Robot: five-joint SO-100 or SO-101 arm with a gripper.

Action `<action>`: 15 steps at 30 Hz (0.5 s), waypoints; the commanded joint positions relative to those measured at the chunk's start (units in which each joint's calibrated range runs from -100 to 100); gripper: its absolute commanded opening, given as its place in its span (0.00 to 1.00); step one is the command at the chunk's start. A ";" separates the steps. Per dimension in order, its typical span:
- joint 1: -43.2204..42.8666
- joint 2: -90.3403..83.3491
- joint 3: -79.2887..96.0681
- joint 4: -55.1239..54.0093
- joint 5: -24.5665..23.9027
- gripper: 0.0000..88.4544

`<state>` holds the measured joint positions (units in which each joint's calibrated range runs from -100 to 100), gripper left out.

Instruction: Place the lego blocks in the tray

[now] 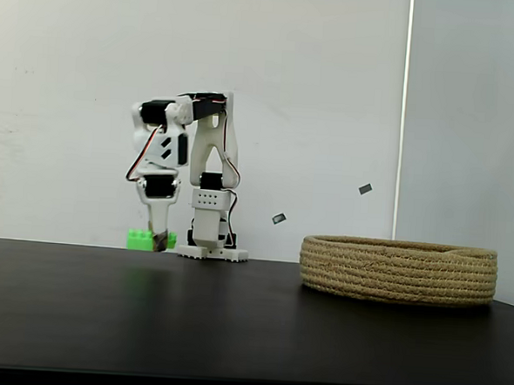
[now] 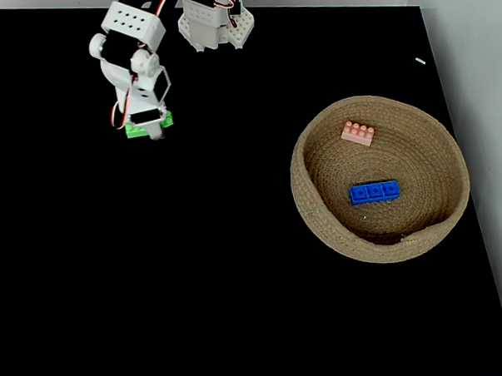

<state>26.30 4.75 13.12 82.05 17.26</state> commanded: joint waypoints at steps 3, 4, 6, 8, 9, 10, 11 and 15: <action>-19.30 -14.04 -9.89 17.61 -17.24 0.00; -22.18 -15.24 -10.16 17.20 -19.24 0.00; -26.96 -17.99 -10.25 16.28 -23.00 0.00; -31.17 -19.97 -11.35 14.36 -26.57 0.00; -32.98 -20.74 -12.26 13.03 -28.23 0.00; -34.46 -21.43 -13.17 11.53 -29.89 0.00; -35.78 -22.03 -14.08 10.12 -31.40 0.00; -39.99 -24.10 -16.27 3.20 -36.24 0.00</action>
<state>-10.02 -13.57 1.72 90.91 -14.38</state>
